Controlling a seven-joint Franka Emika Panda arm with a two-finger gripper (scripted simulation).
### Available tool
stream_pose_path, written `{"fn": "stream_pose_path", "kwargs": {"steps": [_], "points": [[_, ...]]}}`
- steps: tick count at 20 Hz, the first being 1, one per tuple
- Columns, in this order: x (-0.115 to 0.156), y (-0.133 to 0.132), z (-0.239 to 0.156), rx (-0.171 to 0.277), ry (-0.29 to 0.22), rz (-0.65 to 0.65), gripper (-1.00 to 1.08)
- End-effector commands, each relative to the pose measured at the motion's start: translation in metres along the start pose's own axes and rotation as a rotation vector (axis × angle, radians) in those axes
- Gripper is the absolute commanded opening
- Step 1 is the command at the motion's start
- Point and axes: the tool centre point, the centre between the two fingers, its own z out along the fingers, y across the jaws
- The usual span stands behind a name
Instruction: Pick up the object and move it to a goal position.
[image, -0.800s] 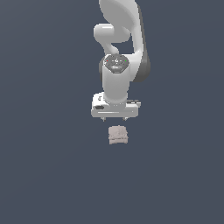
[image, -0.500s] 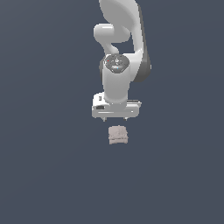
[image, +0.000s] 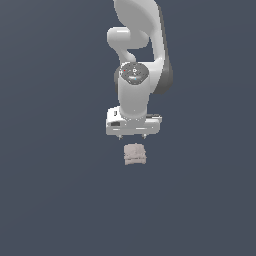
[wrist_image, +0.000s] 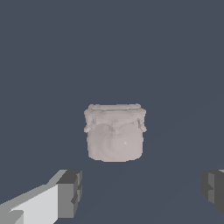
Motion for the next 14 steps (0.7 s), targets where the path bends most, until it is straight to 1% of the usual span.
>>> {"fn": "stream_pose_path", "kwargs": {"steps": [1,8,14], "points": [[0.002,0.000,0.001,-0.003,-0.008,-0.019,1.08],[0.013,-0.002,0.008,-0.018,-0.053,-0.127,1.08],[0.027,-0.005,0.017,-0.037,-0.121,-0.278,1.08]]}}
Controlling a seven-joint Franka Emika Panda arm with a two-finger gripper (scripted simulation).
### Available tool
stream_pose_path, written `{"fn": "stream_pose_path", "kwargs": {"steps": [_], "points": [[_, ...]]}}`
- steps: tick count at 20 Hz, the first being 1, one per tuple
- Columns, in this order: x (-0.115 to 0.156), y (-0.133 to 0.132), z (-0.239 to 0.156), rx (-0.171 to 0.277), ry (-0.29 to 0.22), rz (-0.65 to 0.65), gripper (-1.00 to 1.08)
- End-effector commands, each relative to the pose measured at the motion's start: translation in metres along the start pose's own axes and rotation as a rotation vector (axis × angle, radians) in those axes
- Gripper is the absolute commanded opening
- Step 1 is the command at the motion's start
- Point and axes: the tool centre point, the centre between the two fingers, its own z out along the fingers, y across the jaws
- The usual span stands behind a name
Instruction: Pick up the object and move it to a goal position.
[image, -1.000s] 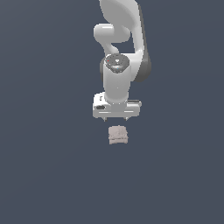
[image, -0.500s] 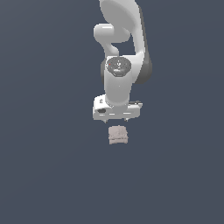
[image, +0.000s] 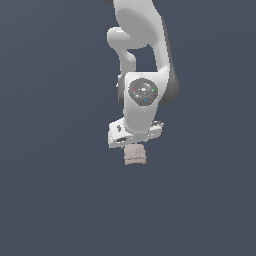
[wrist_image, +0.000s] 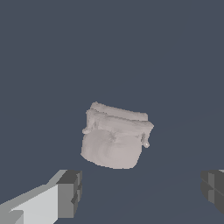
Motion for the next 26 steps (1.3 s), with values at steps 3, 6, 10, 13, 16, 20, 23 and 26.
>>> {"fn": "stream_pose_path", "kwargs": {"steps": [3,6,10,13,16,20,23,26], "points": [[0.012,0.000,0.008,-0.014,-0.061,-0.132,1.08],[0.019,0.001,0.013,-0.022,-0.105,-0.221,1.08],[0.028,0.001,0.020,-0.029,-0.164,-0.339,1.08],[0.033,0.001,0.026,-0.032,-0.211,-0.425,1.08],[0.037,0.000,0.031,-0.034,-0.258,-0.510,1.08],[0.042,-0.001,0.038,-0.032,-0.322,-0.620,1.08],[0.045,-0.002,0.043,-0.028,-0.372,-0.701,1.08],[0.046,-0.004,0.048,-0.021,-0.422,-0.779,1.08]]}}
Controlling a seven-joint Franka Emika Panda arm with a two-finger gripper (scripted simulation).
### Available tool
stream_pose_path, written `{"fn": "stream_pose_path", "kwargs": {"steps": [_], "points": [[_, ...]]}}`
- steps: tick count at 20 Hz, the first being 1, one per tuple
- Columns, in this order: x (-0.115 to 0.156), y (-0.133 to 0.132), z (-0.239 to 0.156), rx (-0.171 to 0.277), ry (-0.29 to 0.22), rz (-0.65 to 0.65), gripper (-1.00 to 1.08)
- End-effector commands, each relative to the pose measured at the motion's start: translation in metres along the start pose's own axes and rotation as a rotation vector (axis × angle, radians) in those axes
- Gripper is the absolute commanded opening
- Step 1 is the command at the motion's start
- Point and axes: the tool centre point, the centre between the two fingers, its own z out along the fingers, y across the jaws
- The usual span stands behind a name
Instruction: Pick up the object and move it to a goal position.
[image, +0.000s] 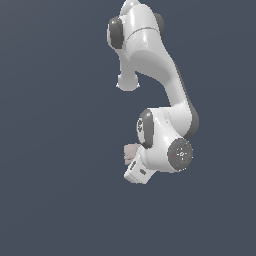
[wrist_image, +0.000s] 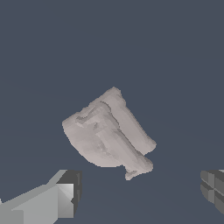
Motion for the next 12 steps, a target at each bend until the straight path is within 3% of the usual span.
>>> {"fn": "stream_pose_path", "kwargs": {"steps": [1,12], "points": [[0.003,0.000,0.003,0.008,-0.039,-0.068,1.08],[0.014,-0.007,0.015,0.059,-0.187,-0.323,1.08]]}}
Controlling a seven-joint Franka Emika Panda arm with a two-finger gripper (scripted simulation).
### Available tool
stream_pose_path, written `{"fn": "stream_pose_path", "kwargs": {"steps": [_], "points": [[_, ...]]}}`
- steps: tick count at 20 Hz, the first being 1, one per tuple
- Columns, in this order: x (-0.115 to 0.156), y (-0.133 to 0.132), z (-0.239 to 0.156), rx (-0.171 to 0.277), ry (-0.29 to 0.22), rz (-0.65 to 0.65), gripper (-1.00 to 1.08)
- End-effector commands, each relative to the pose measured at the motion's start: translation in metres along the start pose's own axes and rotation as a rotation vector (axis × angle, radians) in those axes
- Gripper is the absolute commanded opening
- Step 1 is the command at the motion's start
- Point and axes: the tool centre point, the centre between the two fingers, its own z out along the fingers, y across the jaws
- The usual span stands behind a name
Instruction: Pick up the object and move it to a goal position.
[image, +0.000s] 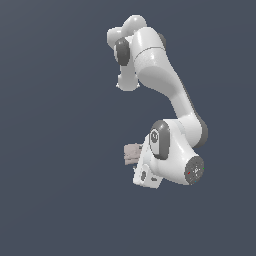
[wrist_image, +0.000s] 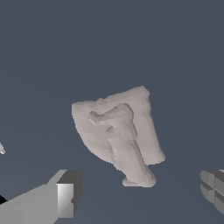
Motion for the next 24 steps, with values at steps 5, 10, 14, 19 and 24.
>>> {"fn": "stream_pose_path", "kwargs": {"steps": [5,10,14,19,24], "points": [[0.005,-0.003,0.004,0.026,-0.054,-0.096,1.08],[0.007,-0.005,0.005,0.037,-0.073,-0.130,1.08],[0.007,-0.005,0.006,0.038,-0.074,-0.132,1.08],[0.007,-0.006,0.007,0.038,-0.074,-0.132,1.08],[0.007,-0.006,0.012,0.038,-0.074,-0.133,1.08]]}}
